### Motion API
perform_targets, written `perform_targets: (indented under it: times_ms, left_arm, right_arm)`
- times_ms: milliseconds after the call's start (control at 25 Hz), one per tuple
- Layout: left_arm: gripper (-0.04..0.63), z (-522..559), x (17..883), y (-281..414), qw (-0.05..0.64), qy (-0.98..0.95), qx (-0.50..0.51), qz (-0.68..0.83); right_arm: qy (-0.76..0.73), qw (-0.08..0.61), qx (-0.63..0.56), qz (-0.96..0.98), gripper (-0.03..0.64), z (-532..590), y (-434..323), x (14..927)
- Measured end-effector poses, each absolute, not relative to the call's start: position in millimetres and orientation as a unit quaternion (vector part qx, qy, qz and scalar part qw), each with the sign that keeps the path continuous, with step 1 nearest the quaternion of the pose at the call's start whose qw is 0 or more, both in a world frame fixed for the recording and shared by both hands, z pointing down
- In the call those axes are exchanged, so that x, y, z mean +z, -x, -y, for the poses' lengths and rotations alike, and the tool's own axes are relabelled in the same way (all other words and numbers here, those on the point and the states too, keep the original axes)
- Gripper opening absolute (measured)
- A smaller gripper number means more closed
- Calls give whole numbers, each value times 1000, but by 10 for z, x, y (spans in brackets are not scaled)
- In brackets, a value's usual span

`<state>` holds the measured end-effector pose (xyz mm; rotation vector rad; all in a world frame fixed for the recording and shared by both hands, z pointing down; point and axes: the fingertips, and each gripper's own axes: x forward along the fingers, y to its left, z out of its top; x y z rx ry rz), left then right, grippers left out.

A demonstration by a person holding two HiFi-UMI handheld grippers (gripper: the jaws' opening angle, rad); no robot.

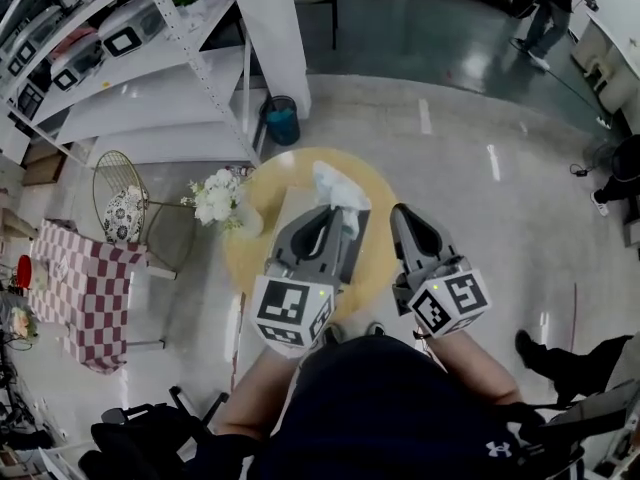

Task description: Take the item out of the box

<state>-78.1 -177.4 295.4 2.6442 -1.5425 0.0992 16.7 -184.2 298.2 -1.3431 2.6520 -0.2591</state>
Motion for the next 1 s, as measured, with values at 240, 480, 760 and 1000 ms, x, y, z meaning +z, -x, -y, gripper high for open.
perform_targets:
  times_ms: [240, 480, 760, 1000]
  left_arm:
    - [23, 1706, 2775, 753, -6, -864, 30, 502]
    - [23, 1672, 2735, 783, -15, -865, 13, 501]
    - [23, 1676, 2785, 781, -7, -871, 17, 491]
    - [23, 1679, 2823, 803, 1, -871, 11, 491]
  right_arm:
    - [461, 85, -58, -882, 12, 1895, -230, 2795]
    - [464, 92, -30, -880, 12, 1857, -188, 2670]
    - [465, 90, -23, -880, 12, 1845, -135, 2656]
    - [471, 91, -23, -877, 12, 1843, -152, 2690]
